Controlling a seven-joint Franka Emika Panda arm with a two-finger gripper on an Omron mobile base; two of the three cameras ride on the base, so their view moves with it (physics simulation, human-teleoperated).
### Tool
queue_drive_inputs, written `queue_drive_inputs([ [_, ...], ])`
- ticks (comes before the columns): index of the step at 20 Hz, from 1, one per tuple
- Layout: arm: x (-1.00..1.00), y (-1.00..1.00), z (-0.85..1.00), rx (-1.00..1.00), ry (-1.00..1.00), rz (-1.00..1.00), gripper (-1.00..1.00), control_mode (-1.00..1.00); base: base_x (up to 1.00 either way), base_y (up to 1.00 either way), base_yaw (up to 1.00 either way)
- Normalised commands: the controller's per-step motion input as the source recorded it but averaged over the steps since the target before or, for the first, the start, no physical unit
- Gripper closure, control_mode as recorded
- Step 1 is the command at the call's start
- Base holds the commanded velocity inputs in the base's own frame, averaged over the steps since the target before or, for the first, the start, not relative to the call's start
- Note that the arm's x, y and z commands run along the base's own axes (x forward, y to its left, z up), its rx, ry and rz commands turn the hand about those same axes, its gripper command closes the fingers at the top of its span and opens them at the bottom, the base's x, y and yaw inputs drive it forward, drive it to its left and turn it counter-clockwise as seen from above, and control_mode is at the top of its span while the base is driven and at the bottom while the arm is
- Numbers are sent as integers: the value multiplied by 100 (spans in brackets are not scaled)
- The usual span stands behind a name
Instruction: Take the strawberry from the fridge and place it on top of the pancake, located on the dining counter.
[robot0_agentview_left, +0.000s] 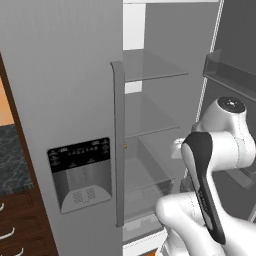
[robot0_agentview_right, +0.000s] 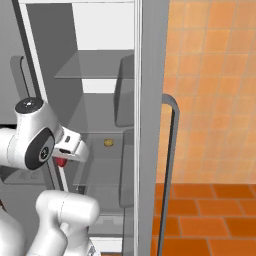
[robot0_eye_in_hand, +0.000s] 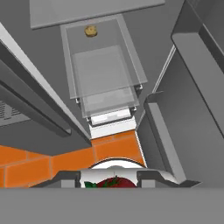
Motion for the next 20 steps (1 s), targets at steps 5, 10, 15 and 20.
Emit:
queue_drive_inputs([
  [5, -53, 10, 0, 0, -6, 0, 100, -100, -9, 3, 0],
  [10, -85, 29, -1, 0, -15, -16, 100, -100, 0, 0, 0],
  [15, 0, 27, -4, 0, 0, -12, 100, -100, 0, 0, 0],
  [20, 28, 62, -39, 4, 9, 14, 100, -100, 0, 0, 0],
])
